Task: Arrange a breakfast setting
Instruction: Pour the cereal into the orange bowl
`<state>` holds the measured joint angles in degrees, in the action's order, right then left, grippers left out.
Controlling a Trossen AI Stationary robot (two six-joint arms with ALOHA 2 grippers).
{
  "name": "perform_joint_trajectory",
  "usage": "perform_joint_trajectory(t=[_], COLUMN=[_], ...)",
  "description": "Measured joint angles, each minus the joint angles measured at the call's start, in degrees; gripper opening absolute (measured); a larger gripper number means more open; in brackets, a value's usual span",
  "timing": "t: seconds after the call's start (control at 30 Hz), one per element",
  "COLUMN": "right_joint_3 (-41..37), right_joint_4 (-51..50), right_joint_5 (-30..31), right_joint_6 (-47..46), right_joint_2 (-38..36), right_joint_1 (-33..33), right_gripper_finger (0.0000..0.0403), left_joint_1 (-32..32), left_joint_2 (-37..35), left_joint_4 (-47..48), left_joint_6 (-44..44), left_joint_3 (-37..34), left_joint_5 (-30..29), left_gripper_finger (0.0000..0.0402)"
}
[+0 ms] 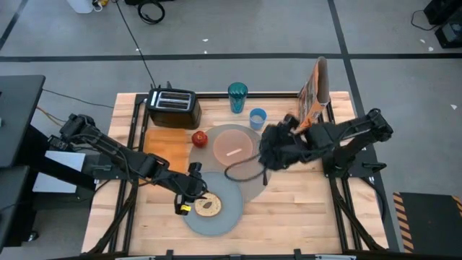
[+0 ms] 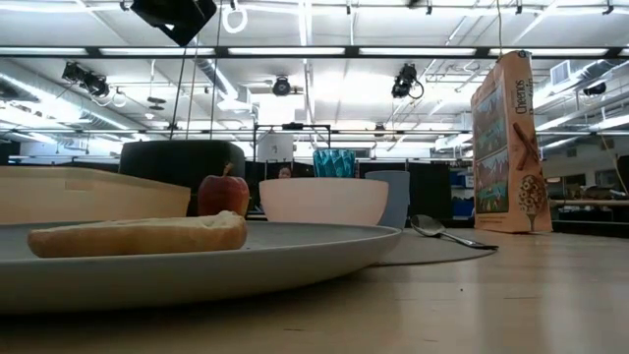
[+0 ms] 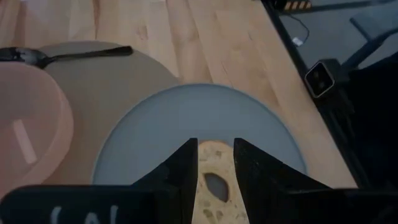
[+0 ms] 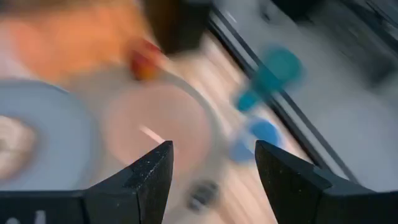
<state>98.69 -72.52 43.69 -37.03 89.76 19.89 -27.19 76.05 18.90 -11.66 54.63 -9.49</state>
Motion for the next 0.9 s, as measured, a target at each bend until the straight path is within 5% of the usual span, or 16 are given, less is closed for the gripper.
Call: perform_joint_trajectory(t=[0.17,0.53,0.9], right_joint_3=[0.2,0.3,0.4], right_joint_4=[-18.3,-17.5,-17.5], right_joint_5=[3.2,4.4,-0.9], right_joint_6=[-14.3,-19.8,-18.2], right_joint_2=[0.0,-8.6,-19.0], right_joint_1=[-6.8,-24.0,-44.0], right_gripper_finger=[0.0259,0.0352,0.036], left_joint_1=[-0.1,0.1,0.1], left_joint_2=[0.0,0.0,0.0], left_joint_4=[-0.4,-0.4,-0.4], left_joint_6=[-0.2,0.2,-0.6], left_joint_3=[0.0,0.0,0.0], left_joint_5=[0.1,0.1,0.1], left_gripper_finger=[0.0109,0.0109,0.0109])
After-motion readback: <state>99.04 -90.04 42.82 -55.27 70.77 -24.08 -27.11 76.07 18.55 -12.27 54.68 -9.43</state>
